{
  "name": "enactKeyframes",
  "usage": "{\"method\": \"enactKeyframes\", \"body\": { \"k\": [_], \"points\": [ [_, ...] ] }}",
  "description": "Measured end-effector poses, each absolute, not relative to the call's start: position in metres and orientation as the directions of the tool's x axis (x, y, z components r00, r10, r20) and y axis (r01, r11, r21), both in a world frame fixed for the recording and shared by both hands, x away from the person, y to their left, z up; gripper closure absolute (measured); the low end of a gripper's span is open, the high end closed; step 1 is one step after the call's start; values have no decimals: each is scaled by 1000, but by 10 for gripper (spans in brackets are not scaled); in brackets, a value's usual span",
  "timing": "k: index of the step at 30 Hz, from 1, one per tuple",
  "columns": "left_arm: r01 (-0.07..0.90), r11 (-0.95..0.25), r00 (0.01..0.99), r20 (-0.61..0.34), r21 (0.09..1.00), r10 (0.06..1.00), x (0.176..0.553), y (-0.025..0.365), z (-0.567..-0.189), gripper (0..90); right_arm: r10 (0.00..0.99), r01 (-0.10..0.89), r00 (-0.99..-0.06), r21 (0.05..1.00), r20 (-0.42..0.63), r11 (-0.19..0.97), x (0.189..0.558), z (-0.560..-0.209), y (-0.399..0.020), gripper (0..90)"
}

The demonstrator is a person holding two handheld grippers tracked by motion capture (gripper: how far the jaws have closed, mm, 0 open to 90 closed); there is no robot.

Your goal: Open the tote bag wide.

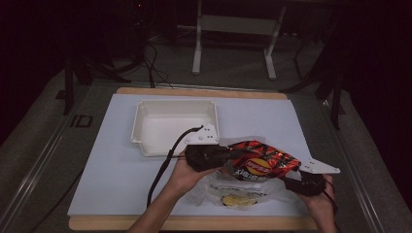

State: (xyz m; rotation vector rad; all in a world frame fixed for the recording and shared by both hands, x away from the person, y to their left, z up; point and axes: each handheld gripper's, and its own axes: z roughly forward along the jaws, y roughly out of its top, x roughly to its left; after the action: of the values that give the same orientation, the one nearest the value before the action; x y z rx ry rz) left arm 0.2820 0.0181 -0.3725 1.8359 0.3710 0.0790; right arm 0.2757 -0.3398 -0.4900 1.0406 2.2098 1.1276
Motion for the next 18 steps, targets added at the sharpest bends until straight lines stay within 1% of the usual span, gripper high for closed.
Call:
{"method": "enactKeyframes", "body": {
  "k": [6, 10, 12, 14, 18],
  "points": [
    [199, -250, 953, -128, 948, 274, 277, 10, -367, 895, 808, 397, -589, 864, -20, 311, 271, -478, -351, 454],
    [198, -238, 956, -134, 951, 260, 275, 7, -364, 896, 813, 406, -582, 864, -7, 297, 271, -478, -355, 459],
    [203, -227, 956, -143, 952, 255, 274, 6, -362, 895, 813, 417, -582, 856, -6, 305, 273, -482, -355, 499],
    [202, -220, 958, -146, 954, 246, 273, 5, -361, 896, 815, 427, -580, 849, -6, 311, 274, -485, -354, 511],
    [195, -219, 962, -142, 956, 233, 270, 1, -357, 896, 820, 442, -572, 843, 2, 306, 278, -491, -353, 583]
  ]
}}
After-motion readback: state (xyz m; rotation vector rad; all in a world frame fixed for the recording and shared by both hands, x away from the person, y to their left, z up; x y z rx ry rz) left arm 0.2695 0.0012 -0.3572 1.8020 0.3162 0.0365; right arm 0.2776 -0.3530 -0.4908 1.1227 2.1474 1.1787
